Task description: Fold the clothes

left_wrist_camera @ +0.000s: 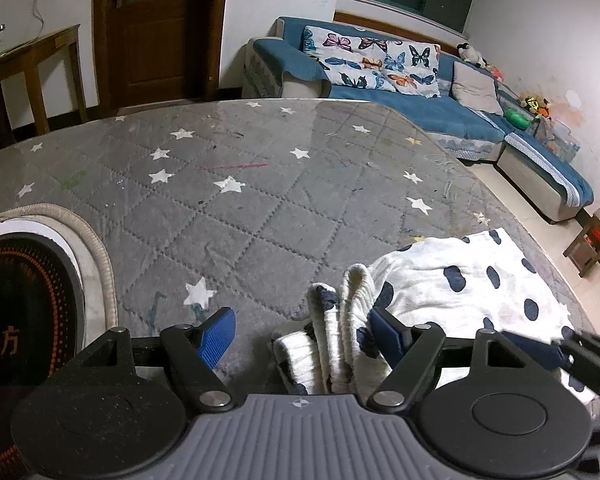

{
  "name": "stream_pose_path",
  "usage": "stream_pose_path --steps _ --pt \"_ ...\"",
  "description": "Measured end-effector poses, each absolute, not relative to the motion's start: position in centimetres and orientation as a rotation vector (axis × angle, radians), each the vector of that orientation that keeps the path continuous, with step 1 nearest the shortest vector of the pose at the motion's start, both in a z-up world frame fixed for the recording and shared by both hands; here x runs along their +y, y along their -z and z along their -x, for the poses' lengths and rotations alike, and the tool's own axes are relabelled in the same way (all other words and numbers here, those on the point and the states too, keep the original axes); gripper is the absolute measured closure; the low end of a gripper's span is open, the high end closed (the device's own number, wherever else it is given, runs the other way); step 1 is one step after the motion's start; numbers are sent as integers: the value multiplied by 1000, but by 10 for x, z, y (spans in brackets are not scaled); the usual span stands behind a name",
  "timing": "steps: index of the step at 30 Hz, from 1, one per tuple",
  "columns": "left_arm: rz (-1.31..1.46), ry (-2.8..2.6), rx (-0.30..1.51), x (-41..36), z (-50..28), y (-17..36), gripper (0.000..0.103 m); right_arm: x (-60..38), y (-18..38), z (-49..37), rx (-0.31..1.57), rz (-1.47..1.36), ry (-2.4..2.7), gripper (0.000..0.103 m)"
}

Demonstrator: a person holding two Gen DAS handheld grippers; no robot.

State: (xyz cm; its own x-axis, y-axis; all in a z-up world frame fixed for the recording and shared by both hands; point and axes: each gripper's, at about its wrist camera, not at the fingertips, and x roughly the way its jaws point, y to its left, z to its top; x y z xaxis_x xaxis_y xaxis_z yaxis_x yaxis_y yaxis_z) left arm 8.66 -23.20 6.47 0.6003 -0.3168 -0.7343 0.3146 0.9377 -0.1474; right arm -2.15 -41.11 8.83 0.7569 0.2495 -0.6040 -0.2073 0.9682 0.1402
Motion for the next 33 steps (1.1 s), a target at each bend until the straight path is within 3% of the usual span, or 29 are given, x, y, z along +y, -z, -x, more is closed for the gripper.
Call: stream_pose_path --steps 10,15,33 --pt "2 362 837 -231 -83 -62 23 -396 -85 47 620 -15 -234 43" --pt "-7 368 804 -225 -74 -72 23 -404 -95 66 572 -19 -215 35" --pt "-52 372 749 -213 -46 -71 21 -441 -93 97 569 -98 -121 33"
